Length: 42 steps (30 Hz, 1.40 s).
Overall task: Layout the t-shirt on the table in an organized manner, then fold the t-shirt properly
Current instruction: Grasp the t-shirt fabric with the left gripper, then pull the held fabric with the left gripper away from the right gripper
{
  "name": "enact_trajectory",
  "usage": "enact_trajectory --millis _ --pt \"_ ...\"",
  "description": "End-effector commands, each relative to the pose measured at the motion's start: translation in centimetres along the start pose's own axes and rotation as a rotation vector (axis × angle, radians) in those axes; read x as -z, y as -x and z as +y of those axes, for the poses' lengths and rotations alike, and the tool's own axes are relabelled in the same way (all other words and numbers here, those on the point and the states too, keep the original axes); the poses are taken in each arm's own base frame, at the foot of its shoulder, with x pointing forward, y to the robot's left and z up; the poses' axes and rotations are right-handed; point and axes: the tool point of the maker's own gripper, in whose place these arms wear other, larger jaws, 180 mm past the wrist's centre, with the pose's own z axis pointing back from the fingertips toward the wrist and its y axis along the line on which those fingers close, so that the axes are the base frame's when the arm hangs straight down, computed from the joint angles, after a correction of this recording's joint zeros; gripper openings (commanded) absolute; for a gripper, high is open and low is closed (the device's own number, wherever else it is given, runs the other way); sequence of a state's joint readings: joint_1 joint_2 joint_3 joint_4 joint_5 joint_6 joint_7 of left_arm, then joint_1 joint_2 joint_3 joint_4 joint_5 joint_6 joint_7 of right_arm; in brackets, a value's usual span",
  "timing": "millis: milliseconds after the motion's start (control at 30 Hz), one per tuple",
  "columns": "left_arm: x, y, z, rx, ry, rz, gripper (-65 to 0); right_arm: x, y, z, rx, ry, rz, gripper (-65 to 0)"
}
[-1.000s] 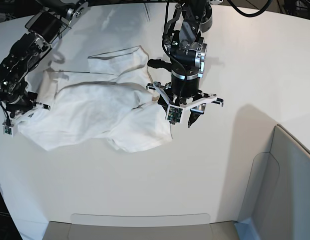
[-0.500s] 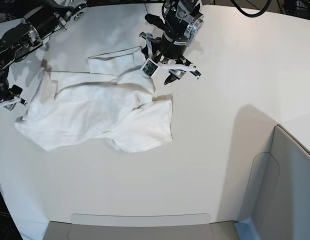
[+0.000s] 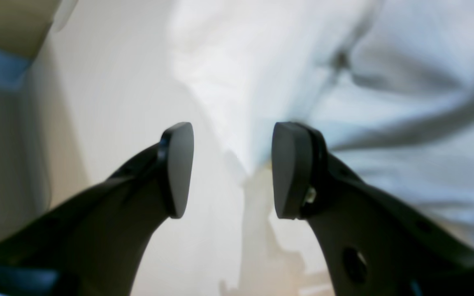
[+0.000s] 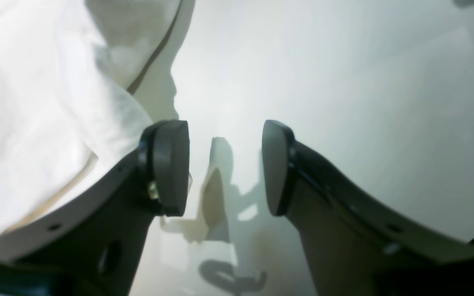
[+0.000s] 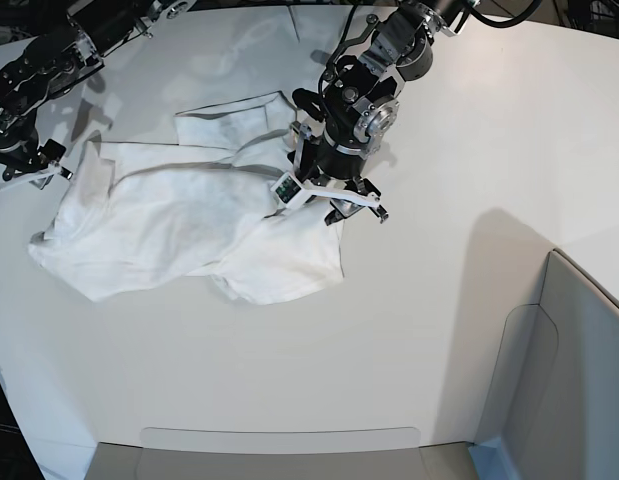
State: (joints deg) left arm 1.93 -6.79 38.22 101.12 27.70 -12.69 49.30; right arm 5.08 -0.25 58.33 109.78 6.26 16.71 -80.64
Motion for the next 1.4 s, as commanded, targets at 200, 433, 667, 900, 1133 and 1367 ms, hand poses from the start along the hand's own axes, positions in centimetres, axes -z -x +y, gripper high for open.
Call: enact_trajectory --millis 200,433,667,900,1133,1367 --pt "0.8 -0.1 -1.9 0.189 -0.032 -0.005 -33.6 -0.4 -1.0 0.2 -0.004 -0.005 -0.038 -36.2" --pt "2.2 -0.6 -1.6 0.237 -0.046 -0.026 -33.6 0.0 -0.3 2.7 -0.085 -0.049 -0.015 -36.2" --pt "3.2 -0.8 2.2 0.209 -0.118 -0.015 -33.6 -0.1 -0.2 2.8 -0.099 -0.050 -0.013 -36.2" --pt "4.5 -1.8 3.9 0.234 -0.149 -0.018 -33.6 -0.1 -0.2 2.9 -0.100 -0.051 -0.013 -36.2" --pt "6.4 -1.3 4.0 0.273 -0.139 -0.020 -33.8 -0.1 0.1 2.8 -0.102 -0.049 -0.007 -36.2" --pt "6.9 -0.3 3.7 0.280 -0.126 0.007 -46.8 -0.3 0.0 2.7 -0.106 -0.043 -0.013 -36.2"
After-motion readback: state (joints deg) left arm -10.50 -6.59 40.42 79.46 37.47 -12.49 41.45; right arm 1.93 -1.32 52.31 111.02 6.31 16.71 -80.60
